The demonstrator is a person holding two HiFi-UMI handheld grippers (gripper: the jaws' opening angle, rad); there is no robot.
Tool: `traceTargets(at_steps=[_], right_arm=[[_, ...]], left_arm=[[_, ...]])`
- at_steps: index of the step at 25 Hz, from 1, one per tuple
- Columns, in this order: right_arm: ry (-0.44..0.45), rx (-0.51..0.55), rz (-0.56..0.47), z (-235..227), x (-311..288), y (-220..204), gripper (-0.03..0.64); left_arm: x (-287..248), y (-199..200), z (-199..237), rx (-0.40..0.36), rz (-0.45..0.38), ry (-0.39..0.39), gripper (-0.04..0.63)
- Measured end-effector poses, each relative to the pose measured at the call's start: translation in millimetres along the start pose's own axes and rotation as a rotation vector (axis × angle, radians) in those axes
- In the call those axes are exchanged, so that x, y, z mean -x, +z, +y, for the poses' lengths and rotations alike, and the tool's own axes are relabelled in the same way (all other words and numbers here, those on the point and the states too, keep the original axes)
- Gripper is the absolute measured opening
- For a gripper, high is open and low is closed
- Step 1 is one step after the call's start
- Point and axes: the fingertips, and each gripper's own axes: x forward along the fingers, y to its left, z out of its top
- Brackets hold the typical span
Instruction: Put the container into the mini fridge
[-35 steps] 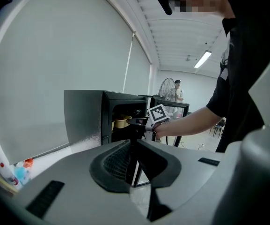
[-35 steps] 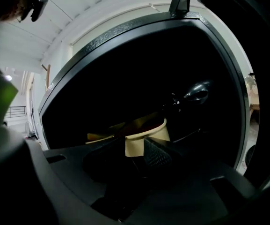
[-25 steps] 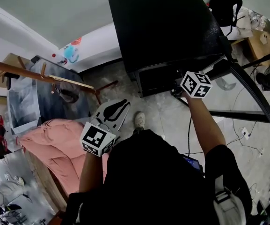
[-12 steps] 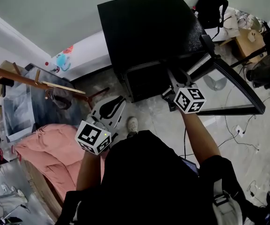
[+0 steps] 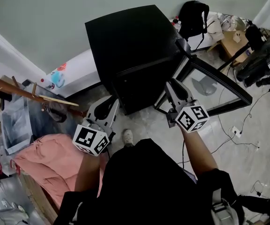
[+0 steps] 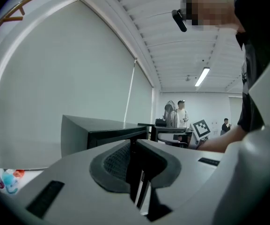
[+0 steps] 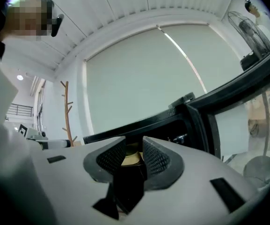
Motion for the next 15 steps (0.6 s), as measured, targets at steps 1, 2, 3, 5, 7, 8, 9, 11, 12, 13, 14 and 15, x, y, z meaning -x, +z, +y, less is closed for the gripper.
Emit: traceTargets(at_steps=[1, 2, 3, 5, 7, 8, 9, 11, 12, 13, 14, 15], right_arm=[[0.001, 0.000, -0.015, 2, 6, 6, 0.129], [0.001, 0.002, -0.028, 4, 13, 11, 0.129], [0.002, 0.008, -0.040, 6, 19, 15, 0.127], [0.003, 0.023, -0.060, 10, 31, 23, 0.120], [0.003, 0.045, -0.077, 14, 43, 29, 0.110], [0.002, 0.059, -0.086, 15, 48, 31, 0.106], [0.001, 0.072, -0.094, 17, 54, 33, 0.102], [-0.003, 0.094, -0.112, 20, 64, 35, 0.088], [-0.004, 0.106, -0.119, 22, 68, 35, 0.080], [-0.005, 0.118, -0.123, 24, 72, 35, 0.067], [-0.006, 0.127, -0.125, 25, 75, 35, 0.054], [-0.007, 0.129, -0.125, 26, 78, 34, 0.045]], left_arm=[[-1, 2, -2, 0.001, -0.007, -0.001, 0.052], [-1, 4, -5, 0.001, -0.013, 0.000, 0.052], [-1, 6, -7, -0.002, -0.019, 0.005, 0.052], [-1, 11, -12, -0.020, -0.032, 0.018, 0.052], [-2, 16, -17, -0.060, -0.042, 0.034, 0.053], [-3, 18, -20, -0.081, -0.047, 0.041, 0.054], [-3, 20, -23, -0.097, -0.052, 0.046, 0.052], [-2, 21, -27, -0.105, -0.060, 0.051, 0.052], [-1, 21, -28, -0.099, -0.063, 0.056, 0.052], [1, 20, -29, -0.088, -0.065, 0.063, 0.052], [2, 19, -31, -0.076, -0.068, 0.071, 0.052], [3, 18, -32, -0.064, -0.072, 0.079, 0.052]])
